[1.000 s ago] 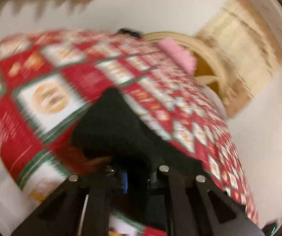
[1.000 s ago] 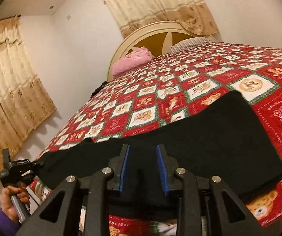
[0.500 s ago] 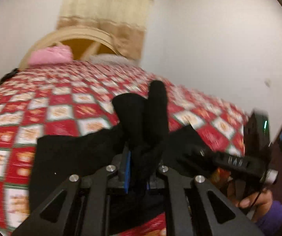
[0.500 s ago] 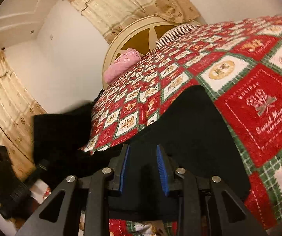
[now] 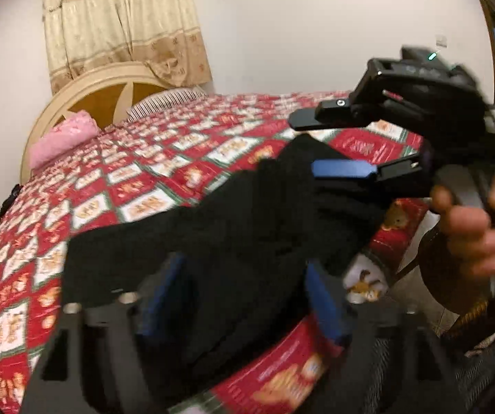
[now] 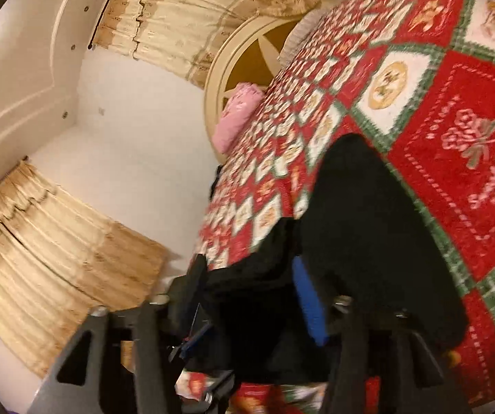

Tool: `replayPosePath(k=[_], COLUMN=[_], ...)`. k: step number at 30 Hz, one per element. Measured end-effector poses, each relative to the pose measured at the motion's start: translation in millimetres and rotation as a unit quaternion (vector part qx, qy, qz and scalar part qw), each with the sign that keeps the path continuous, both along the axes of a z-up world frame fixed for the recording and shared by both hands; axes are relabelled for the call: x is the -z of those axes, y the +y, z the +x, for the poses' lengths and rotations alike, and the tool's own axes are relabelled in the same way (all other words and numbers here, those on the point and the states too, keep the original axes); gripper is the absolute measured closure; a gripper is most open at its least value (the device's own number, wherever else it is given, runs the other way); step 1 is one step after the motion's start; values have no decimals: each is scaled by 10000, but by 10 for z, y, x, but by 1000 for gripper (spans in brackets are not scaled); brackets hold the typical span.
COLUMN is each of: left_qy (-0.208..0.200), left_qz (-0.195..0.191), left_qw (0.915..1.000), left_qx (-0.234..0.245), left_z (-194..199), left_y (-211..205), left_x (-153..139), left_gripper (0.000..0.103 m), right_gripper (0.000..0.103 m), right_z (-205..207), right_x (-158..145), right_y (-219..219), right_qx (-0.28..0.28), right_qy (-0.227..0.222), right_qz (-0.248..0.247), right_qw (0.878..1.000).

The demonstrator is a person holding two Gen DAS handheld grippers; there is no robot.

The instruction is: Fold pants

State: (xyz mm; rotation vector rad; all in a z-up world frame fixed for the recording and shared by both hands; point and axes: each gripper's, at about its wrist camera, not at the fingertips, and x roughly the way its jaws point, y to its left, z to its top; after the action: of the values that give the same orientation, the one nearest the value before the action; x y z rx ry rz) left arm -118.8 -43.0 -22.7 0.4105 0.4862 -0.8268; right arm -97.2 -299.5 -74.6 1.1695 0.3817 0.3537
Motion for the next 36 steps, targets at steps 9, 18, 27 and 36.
replayPosePath(k=[9,18,27,36], left_qy=[776,1743,1788,1971], left_qz=[-1190,-1879,-2043,-1602], left_qw=[9757,9351,9301,9405], left_qx=[-1667,-2446,-2475,-2257], left_z=[471,800,856,931], left_y=[1058,1360,1348,905], left_x=[-232,87,-11,103], left_gripper=[25,25,25,25], right_gripper=[40,84,84,84], right_z=[352,174,-232,-334], right_x=[-218,-260,-789,12], right_y=[524,985,553,-18], right_qx=[-326,-319,-146,-59], right_qy=[1039,917,-43,537], right_qz=[-1336,-3360,-4196,-3239], right_qw=[9850,9368,9076,9445])
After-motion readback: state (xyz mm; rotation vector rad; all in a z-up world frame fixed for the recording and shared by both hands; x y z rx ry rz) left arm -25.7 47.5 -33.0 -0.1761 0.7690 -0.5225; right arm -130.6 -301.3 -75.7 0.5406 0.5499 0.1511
